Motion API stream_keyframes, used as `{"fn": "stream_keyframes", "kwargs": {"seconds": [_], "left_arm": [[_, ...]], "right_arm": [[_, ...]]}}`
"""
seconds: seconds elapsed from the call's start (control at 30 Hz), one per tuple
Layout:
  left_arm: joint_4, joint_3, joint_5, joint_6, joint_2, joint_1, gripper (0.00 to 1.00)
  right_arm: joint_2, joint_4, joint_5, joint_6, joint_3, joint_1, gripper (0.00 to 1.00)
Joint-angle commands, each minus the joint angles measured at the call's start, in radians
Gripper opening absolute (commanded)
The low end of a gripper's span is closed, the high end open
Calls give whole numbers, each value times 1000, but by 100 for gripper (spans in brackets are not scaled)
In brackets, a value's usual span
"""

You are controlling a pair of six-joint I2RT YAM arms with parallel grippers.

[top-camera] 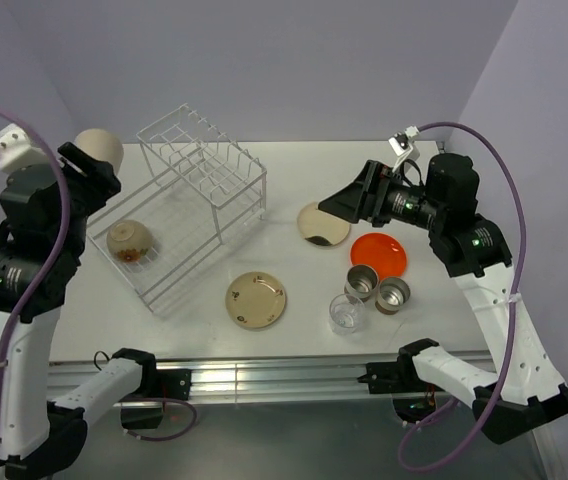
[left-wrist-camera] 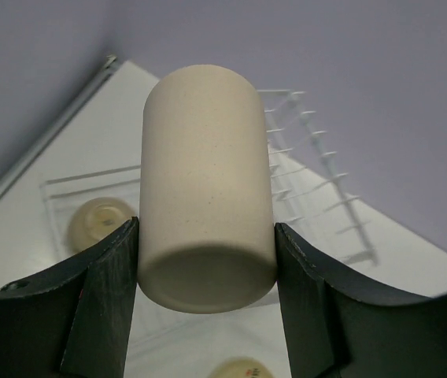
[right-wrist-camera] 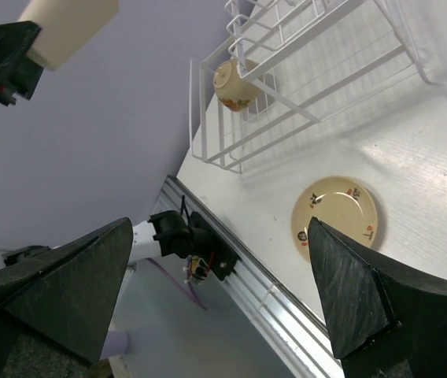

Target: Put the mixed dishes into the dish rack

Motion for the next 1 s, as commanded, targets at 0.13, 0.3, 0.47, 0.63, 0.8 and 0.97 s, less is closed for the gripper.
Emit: {"fn": "stream_keyframes", "kwargs": {"seconds": [0.13,0.3,0.47,0.63,0.8,0.97], "left_arm": [[-44,-20,-6,119,114,147,0],[-70,-16,263,217,227,320,0],[-91,6,451,257,334,351,0],[-75,-26,567,265,411,356,0],[-85,-30,601,277,483,356,0],[-84,-8,615,279,531,354,0]], "right_arm": [[-42,-46,40,-85,-8,-3,100],[-51,-63,33,-97,-16,-3,100],[-54,-52,10,-94,-31,-3,100],[-63,-46,7,-93,-51,-3,100],[-79,-11,-18,-74,-88,-3,100],[-77,-20,-9,-87,-87,-3,100]]}}
